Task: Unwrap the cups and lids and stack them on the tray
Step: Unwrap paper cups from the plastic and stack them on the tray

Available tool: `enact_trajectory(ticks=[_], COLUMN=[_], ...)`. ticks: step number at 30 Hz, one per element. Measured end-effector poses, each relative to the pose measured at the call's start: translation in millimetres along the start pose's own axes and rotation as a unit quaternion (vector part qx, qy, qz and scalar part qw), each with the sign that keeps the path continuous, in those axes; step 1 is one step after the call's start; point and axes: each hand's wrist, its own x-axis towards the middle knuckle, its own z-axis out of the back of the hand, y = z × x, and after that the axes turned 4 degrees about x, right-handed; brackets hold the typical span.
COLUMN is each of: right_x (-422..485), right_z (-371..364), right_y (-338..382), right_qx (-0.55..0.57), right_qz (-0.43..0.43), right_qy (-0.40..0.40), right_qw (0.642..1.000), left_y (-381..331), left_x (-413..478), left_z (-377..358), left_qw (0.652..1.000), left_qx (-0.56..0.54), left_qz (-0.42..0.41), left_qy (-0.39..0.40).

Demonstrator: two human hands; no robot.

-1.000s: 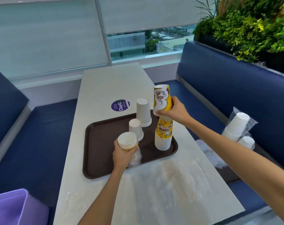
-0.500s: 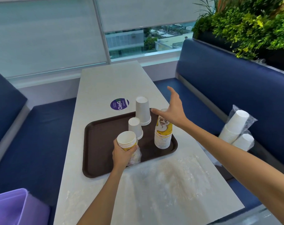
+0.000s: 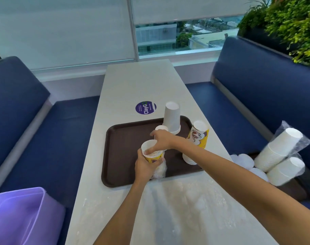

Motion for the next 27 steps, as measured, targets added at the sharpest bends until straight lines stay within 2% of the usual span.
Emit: enact_trajectory(ticks=[16, 23, 27], right_x=[19, 15, 8], right_z=[3, 21, 36], right_y=[5, 16, 20], right_qx=[-0.066, -0.051, 0.007], right_qz=[-0.026, -0.003, 0.021], right_qy=[0.033, -0.003, -0.024], right_qw=[0.997, 0.999, 0.999], left_y=[0, 1, 4], left_x=[2, 3, 2], left_z=[0, 1, 5], left_qw=[0.999, 0.999, 1.000], left_qx=[0.038, 0.027, 0.010], left_qz=[0.024, 0.008, 0.010], left_qy=[0.013, 0.016, 0.012])
